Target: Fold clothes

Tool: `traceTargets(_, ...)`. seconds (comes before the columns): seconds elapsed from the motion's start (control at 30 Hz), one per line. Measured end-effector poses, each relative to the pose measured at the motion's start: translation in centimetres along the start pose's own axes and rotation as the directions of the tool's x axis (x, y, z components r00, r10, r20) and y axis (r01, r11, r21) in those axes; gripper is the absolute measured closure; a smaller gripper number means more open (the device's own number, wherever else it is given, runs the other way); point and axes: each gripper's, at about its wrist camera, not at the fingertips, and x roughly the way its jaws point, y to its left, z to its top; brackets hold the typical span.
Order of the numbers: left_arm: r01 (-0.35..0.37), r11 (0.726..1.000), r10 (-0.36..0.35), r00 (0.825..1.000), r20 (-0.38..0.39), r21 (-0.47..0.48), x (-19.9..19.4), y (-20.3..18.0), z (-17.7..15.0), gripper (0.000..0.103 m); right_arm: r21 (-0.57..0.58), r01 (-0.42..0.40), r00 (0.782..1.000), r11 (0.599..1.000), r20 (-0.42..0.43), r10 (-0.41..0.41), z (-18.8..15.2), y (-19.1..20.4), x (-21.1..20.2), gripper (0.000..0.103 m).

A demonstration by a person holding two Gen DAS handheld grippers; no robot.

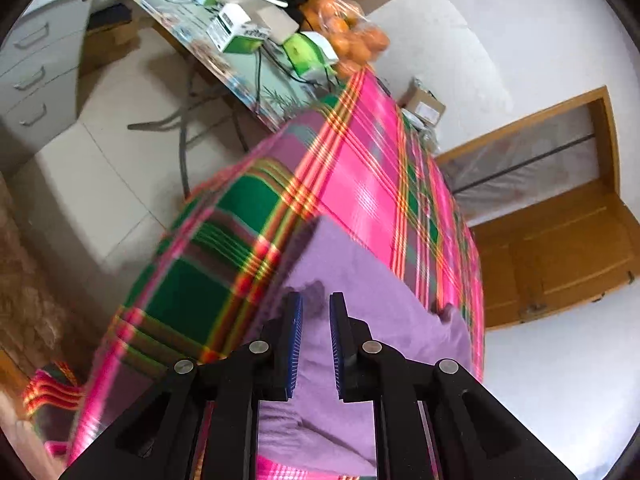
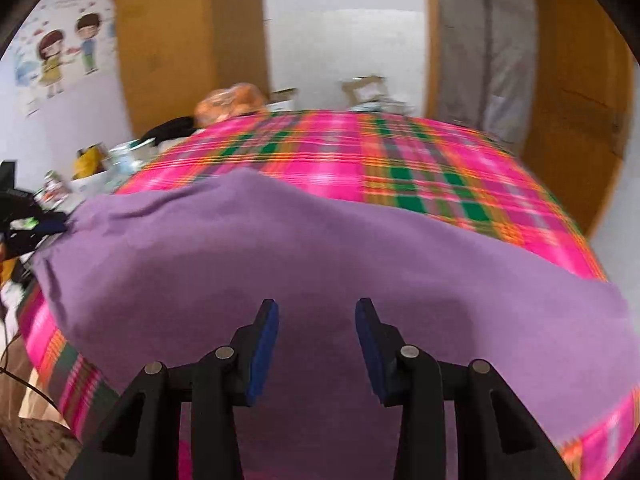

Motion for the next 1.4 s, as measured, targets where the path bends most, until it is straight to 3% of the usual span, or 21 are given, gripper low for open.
traceTargets(0.13, -0.012, 1.000, 0.012, 1.000, 0.027, -0.008, -0.2, 0.2, 1.4, 0.069, -0.085, -0.107, 0.994, 0.991, -0.026, 0.105, 1.6, 3.8, 1.7, 0.062)
traceTargets(0.2, 0.002, 1.000, -0.002, 1.000, 0.004, -0.025, 0.0, 0.4, 2.1, 0.069, -0.133, -0.156, 0.988, 0.979, -0.035, 0.152, 2.0, 5.6, 2.1, 0.062)
traceTargets(0.3, -0.004, 1.000, 0.003, 1.000, -0.028, -0.019, 0.9, 0.3, 2.9, 0.069, -0.204, -0.165, 0.986, 0.965, -0.047, 0.159, 2.0, 7.9, 2.4, 0.062)
traceTargets(0.37, 0.001, 1.000, -0.002, 0.998, -0.060, -0.021, 1.6, 0.2, 3.3, 0.069, -0.213, -0.166, 0.986, 0.963, -0.049, 0.160, 1.9, 8.1, 2.3, 0.062)
traceTargets(0.47, 0.064, 0.997, -0.069, 0.990, -0.126, -0.049, 2.8, 0.3, 3.5, 0.069, -0.198, -0.170, 0.985, 0.966, -0.055, 0.162, 1.9, 8.1, 2.3, 0.062)
traceTargets(0.63, 0.078, 0.993, -0.094, 0.979, -0.180, -0.094, 4.3, 0.6, 4.3, 0.069, -0.177, -0.166, 0.985, 0.970, -0.067, 0.157, 2.1, 7.9, 2.8, 0.062)
traceTargets(0.83, 0.172, 0.975, -0.197, 0.961, -0.193, -0.139, 4.1, 0.8, 4.2, 0.069, -0.163, -0.167, 0.984, 0.972, -0.086, 0.154, 2.3, 7.7, 3.3, 0.062)
traceTargets(1.27, 0.194, 0.965, -0.233, 0.943, -0.239, -0.178, 5.2, 1.3, 3.7, 0.069, -0.138, -0.150, 0.986, 0.979, -0.098, 0.138, 2.3, 7.8, 3.9, 0.062)
traceTargets(1.4, 0.216, 0.960, -0.251, 0.947, -0.200, -0.180, 5.0, 1.1, 3.7, 0.069, -0.134, -0.133, 0.988, 0.982, -0.098, 0.120, 2.1, 8.0, 3.9, 0.062)
